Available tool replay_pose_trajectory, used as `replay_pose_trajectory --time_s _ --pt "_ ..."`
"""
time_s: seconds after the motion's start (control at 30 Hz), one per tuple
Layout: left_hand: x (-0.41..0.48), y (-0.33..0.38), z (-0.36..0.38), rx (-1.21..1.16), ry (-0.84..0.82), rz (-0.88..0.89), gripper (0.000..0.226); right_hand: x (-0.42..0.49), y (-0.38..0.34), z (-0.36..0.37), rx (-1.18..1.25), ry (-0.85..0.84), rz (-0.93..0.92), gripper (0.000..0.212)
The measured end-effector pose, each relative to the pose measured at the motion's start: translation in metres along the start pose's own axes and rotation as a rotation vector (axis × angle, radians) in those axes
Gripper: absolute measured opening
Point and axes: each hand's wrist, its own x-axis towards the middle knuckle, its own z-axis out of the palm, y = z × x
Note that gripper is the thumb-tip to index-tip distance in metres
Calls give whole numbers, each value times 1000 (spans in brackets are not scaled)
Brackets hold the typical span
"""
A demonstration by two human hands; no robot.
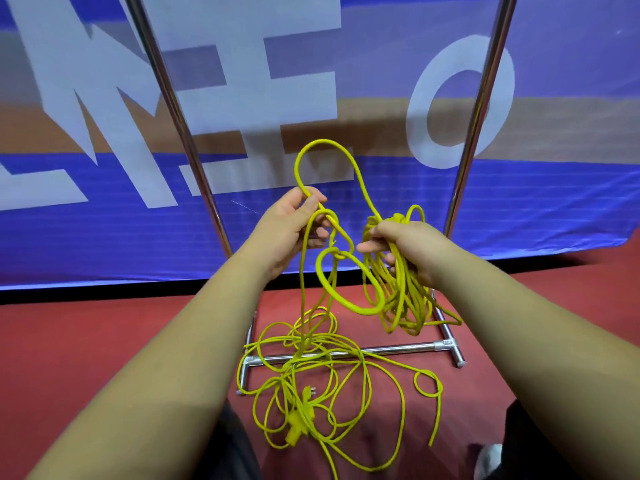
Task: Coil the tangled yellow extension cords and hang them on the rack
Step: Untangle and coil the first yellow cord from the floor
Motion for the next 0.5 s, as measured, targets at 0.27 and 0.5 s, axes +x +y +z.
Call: replay_pose_trajectory --time_s 0.27,0.5 --pt "3 -11 2 -268 141 -200 18 -9 14 20 -1 -187 -5 42" --pt "1 -16 -7 -84 114 -310 17 -10 19 31 77 -170 16 22"
